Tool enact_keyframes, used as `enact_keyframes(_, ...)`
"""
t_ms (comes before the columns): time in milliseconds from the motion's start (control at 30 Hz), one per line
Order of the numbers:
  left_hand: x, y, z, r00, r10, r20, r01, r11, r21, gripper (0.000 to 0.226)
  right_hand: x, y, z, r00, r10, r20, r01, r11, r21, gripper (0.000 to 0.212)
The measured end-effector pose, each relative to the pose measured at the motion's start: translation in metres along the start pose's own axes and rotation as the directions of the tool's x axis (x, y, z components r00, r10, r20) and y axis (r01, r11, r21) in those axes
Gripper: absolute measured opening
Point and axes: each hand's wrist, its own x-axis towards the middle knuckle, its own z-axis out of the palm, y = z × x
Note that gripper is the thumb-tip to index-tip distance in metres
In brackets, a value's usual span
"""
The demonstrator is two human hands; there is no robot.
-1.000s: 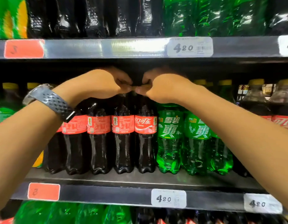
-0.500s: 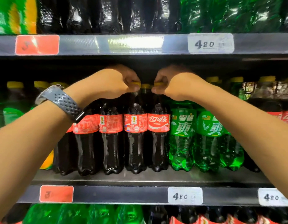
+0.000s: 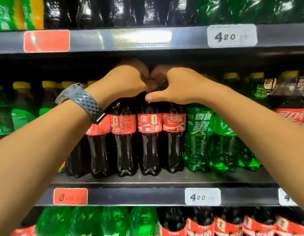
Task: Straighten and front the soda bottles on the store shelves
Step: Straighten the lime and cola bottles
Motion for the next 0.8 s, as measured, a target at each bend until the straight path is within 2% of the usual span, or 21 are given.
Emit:
enact_keyframes(100,0.002,0.001,-0.001,0.999,-0.051,0.008,0.05,0.997,0.063,0.045,0.009,-0.007,0.008,0.999,0.018,-0.027,-0.019,0.999,-0.046,0.049)
enact_keyframes(233,-0.003,0.0,-0.004,0.999,-0.032,-0.022,0.033,0.997,0.065,0.047,0.023,-0.006,0.013,0.999,0.014,-0.032,-0.015,0.999,-0.032,0.059)
enact_keyframes(267,-0.006,-0.003,-0.006,1.0,-0.019,-0.01,0.02,0.999,0.032,0.043,0.026,-0.005,0.012,1.0,0.015,-0.022,-0.015,0.999,-0.037,0.059)
enact_keyframes(333,-0.014,-0.012,-0.011,1.0,-0.029,-0.002,0.029,0.985,-0.171,0.028,0.029,-0.005,0.011,1.0,0.014,0.004,-0.013,0.999,-0.047,0.052)
enact_keyframes(400,-0.022,-0.024,-0.018,0.997,-0.077,-0.021,0.068,0.956,-0.285,0.025,0.03,-0.007,0.01,1.0,0.021,0.011,-0.021,0.998,-0.06,0.047)
enact_keyframes(533,-0.034,-0.044,-0.026,0.994,-0.11,0.013,0.111,0.983,-0.143,0.028,0.032,-0.011,0.008,0.997,0.069,0.043,-0.066,0.995,-0.081,0.041)
enact_keyframes(633,-0.036,-0.054,-0.028,0.993,-0.108,0.042,0.113,0.984,-0.135,0.025,0.028,-0.014,0.008,0.993,0.1,0.063,-0.094,0.992,-0.081,0.04)
enact_keyframes(800,-0.033,-0.069,-0.034,0.994,-0.047,0.099,0.059,0.99,-0.126,0.033,0.023,-0.022,0.007,0.988,0.143,0.062,-0.138,0.987,-0.083,0.041)
